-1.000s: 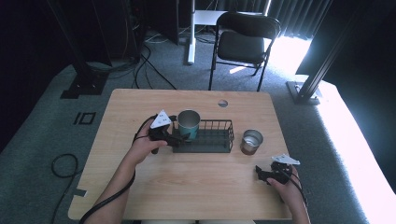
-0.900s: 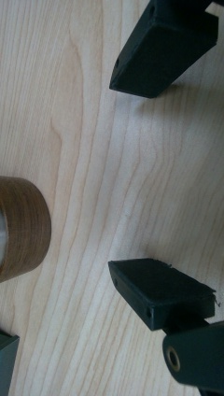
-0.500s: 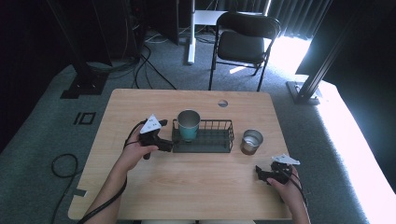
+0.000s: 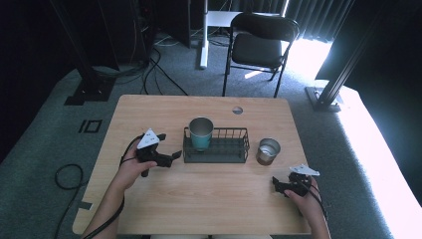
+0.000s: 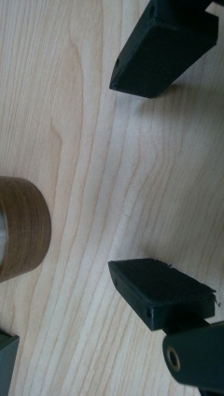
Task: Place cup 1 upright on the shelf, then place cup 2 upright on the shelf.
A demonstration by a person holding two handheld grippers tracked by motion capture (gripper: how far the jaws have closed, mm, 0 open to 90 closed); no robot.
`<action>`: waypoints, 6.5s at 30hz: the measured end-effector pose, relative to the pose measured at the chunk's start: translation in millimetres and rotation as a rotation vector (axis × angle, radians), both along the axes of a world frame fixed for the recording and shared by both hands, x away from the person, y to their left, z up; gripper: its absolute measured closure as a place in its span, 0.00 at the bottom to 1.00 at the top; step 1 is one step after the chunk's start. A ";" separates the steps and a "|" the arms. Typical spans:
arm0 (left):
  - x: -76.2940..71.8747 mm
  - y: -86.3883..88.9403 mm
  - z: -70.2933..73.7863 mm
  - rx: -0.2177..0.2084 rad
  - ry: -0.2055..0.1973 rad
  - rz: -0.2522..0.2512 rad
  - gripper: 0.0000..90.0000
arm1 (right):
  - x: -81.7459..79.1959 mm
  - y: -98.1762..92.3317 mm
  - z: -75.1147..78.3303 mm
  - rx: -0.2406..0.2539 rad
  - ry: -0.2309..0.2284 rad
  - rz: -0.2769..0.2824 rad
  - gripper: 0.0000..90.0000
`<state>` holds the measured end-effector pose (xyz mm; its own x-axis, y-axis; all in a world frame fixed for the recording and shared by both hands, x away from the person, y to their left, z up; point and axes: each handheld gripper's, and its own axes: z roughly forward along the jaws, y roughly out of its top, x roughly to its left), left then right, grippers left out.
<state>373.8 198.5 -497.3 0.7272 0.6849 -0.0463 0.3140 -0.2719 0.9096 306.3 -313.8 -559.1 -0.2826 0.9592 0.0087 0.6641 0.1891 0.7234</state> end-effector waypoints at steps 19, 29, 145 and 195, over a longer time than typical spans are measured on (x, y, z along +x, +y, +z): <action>-27.5 26.8 -30.3 0.057 0.063 0.059 0.04 | 0.0 0.0 0.0 0.000 0.000 0.000 0.13; -41.0 42.1 -46.3 0.087 0.113 0.111 0.04 | 0.0 0.0 0.0 0.000 0.000 0.000 0.13; -67.2 102.0 -60.4 0.265 0.285 0.389 0.02 | 42.7 27.6 26.2 0.092 -0.148 0.053 0.13; -67.2 102.1 -60.5 0.265 0.284 0.389 0.02 | 72.7 48.9 39.9 0.063 -0.229 0.086 0.14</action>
<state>306.6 300.6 -557.8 0.4017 0.9158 0.0063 0.6605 -0.2944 0.6907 379.0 -264.9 -519.2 -0.3642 0.9313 -0.0060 0.4654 0.1876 0.8650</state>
